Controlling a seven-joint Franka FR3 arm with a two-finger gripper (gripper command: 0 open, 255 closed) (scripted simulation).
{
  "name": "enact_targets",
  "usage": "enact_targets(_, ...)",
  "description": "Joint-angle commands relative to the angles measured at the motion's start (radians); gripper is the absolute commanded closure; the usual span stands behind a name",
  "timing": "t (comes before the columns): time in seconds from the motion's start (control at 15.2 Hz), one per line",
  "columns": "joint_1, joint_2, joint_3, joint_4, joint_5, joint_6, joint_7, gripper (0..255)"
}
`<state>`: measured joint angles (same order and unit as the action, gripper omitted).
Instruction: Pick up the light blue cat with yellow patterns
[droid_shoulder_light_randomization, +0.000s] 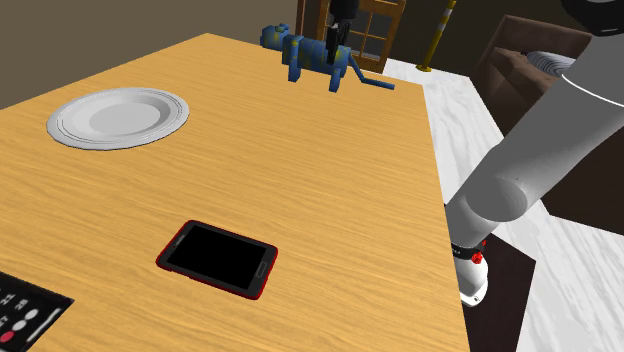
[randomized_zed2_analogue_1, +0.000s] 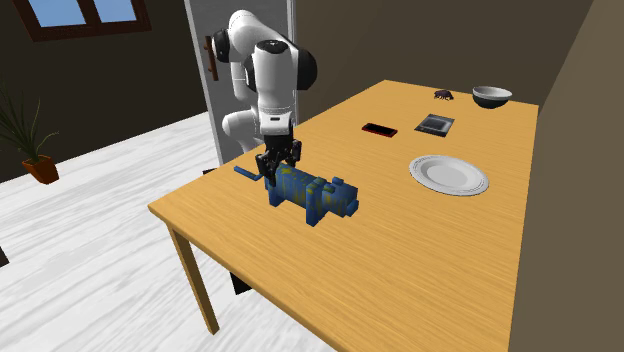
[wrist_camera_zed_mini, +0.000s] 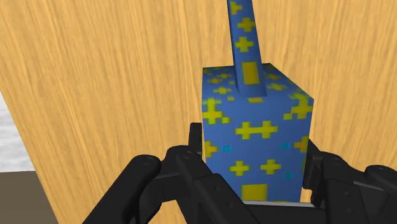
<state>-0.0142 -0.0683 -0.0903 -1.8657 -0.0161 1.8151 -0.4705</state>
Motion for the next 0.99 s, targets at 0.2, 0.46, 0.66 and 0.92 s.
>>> enact_targets(0.2,0.0,-0.001,0.0,-0.004,0.0,0.003,0.001,255)
enact_targets(0.46,0.001,-0.001,0.001,-0.003,0.0,0.003,0.001,255)
enact_targets(0.66,0.0,0.0,0.0,0.025,0.0,-0.025,0.0,255)
enact_targets(0.92,0.0,0.002,0.0,0.082,0.0,-0.079,-0.001,255)
